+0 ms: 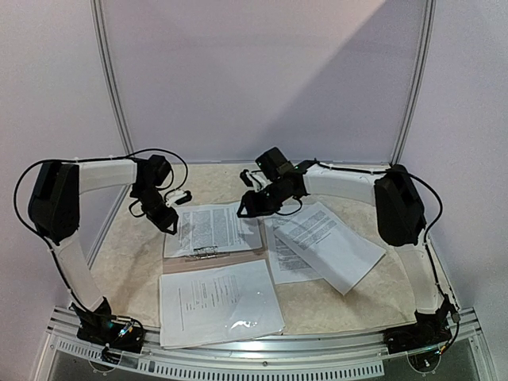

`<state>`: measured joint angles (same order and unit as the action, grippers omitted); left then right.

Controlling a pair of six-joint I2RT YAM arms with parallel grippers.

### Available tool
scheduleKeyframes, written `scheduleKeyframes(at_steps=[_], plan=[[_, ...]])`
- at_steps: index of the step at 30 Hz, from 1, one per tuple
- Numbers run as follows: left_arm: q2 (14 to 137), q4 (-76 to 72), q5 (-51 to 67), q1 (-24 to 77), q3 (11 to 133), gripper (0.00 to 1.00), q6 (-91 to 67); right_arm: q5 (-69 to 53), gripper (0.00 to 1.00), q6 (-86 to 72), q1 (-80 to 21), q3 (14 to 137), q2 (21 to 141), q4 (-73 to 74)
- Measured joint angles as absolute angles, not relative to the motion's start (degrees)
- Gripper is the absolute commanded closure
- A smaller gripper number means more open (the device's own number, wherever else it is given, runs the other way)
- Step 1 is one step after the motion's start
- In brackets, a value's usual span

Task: Put the files into the folder
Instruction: Place the file on the spring clip of the folder, then pick up the file from the center of the board.

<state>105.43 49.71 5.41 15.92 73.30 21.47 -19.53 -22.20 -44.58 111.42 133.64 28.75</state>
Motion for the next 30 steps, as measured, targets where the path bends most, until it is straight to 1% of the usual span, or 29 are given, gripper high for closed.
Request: scheduleKeyframes(at_steps=[1,3,4,6,9,11,12,15,19,24,28,30], plan=[[104.62,49.84,5.54,15.92,73.43,0.52,21.71,-18.83,0.52,-22.55,-43.97,110.15,131.63,29.41],[102.48,50.26,5.98,15.92,73.73,0.48,22.55,-16.84,0.40,-23.22,-42.35,106.43,127.00,30.89],[101.30,50.41,6.35,15.92,73.82,0.47,22.92,-15.20,0.37,-23.51,-40.93,103.42,123.68,32.18],[99.20,50.76,7.22,15.92,73.97,0.44,23.86,-12.19,0.35,-24.53,-38.02,97.65,118.17,34.02],[96.82,52.01,8.62,15.97,74.63,0.40,24.99,-7.14,0.33,-27.18,-31.77,85.65,108.79,36.97],[95.83,52.80,9.76,16.08,75.26,0.38,25.47,-4.38,0.25,-29.56,-27.68,77.21,103.11,38.72],[95.57,53.04,10.11,16.14,75.40,0.36,25.76,-3.18,0.24,-30.48,-26.17,73.93,100.92,39.44],[95.18,54.06,11.16,16.62,75.75,0.28,26.35,-0.14,0.22,-33.50,-22.87,63.99,93.54,42.96],[95.15,55.18,11.86,18.20,75.75,0.26,26.85,0.82,0.19,-36.82,-19.31,55.31,87.07,44.23],[94.91,55.61,12.23,19.99,75.75,0.26,26.83,2.39,0.16,-40.60,-13.98,48.16,85.08,42.76],[93.62,56.12,12.16,20.36,75.75,0.26,26.83,2.94,0.15,-43.07,-13.15,45.34,85.08,40.01],[92.92,56.40,12.03,20.38,75.75,0.26,26.83,2.52,0.16,-44.25,-12.71,43.59,84.93,37.52]])
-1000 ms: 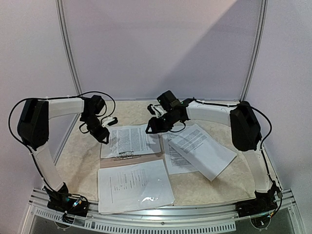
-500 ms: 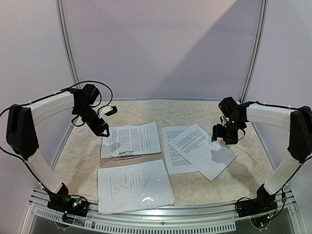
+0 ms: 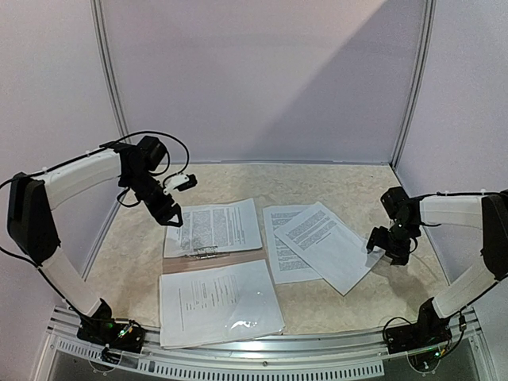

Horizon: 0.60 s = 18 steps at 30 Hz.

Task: Put the files into the folder
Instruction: Pick up the file from the center of the board.

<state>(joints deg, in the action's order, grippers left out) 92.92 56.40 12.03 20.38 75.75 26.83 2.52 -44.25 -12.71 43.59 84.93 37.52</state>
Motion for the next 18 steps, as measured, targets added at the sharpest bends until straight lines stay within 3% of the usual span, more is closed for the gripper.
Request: scheduleKeyframes(at_steps=[9,18], plan=[[92.47,56.73,11.11,20.80,75.75,0.26,26.83,-8.75,0.28,-50.37,-4.23,33.43,79.85,15.53],[91.68,56.90,9.78,20.97,75.75,0.26,26.83,-20.25,0.30,-56.53,-1.48,27.11,81.49,-4.12]])
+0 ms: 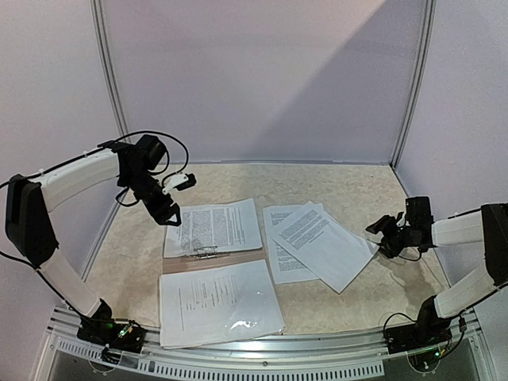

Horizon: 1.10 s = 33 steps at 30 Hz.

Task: Put the files into the folder
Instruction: Pick up the file from the center of the board, then pass from the right arm to the left

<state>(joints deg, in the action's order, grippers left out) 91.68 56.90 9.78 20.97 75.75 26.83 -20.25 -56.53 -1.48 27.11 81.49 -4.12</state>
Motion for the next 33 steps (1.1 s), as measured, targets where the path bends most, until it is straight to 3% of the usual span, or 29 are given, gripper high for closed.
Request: scheduleKeyframes(at_steps=[2,4,14,22,28,33], plan=[[91.33,56.90,9.65,20.97,75.75,0.26,26.83,-21.02,0.30,-56.99,-1.41,26.41,81.32,-5.28],[90.94,56.90,9.58,20.97,75.75,0.26,26.83,-21.63,0.37,-57.47,-1.43,25.43,80.51,-5.76],[90.43,56.88,9.52,20.99,75.70,0.26,26.98,-23.64,0.99,-59.07,-1.48,21.06,77.41,-3.79],[89.82,58.67,11.40,20.99,75.88,0.25,27.92,-24.27,1.00,-54.11,-1.50,28.62,78.13,7.51],[88.51,62.37,16.78,20.99,81.14,0.16,29.10,-20.16,1.00,-41.60,-4.95,49.30,72.01,24.27],[86.94,64.75,22.24,20.82,87.05,0.02,29.78,-16.84,1.00,-29.61,-16.86,72.12,71.61,34.50]])
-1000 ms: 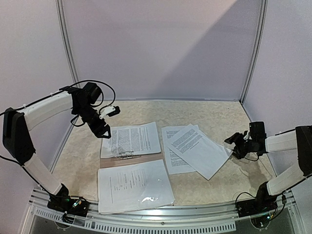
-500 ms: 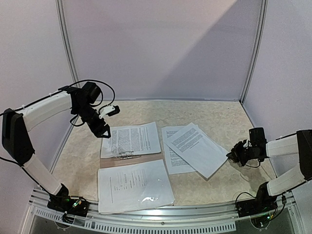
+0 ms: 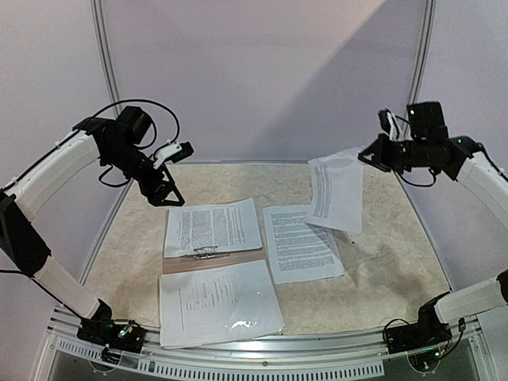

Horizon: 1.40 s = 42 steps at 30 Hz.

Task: Put the files into the folder
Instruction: Pass from the right arm to the left

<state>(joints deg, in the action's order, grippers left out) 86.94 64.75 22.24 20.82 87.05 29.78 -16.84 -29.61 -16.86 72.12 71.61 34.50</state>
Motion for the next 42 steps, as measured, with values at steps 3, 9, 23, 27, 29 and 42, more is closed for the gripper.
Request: scheduleKeyframes(at_steps=[3,9,23,27,29,42], plan=[[86.28,66.87,24.36,20.78,90.41,0.01,30.61,-14.57,1.00,-21.65,-29.41,85.71,76.25,39.46],[85.19,71.11,26.04,20.69,93.06,0.01,31.75,-13.96,1.00,-8.36,-49.08,100.88,86.04,46.15],[76.31,75.31,29.85,22.33,96.77,0.00,39.18,-15.86,1.00,2.52,-58.39,112.66,94.78,49.12],[73.67,75.72,36.56,24.67,96.07,0.00,41.69,-17.37,1.00,2.00,-58.39,112.66,96.05,46.44],[73.08,75.81,38.04,26.65,94.37,0.00,41.74,-18.20,1.00,1.78,-58.39,112.66,96.44,45.39],[77.19,75.07,25.85,31.77,91.96,1.00,35.99,-20.29,0.91,1.21,-58.39,110.56,96.79,40.49]])
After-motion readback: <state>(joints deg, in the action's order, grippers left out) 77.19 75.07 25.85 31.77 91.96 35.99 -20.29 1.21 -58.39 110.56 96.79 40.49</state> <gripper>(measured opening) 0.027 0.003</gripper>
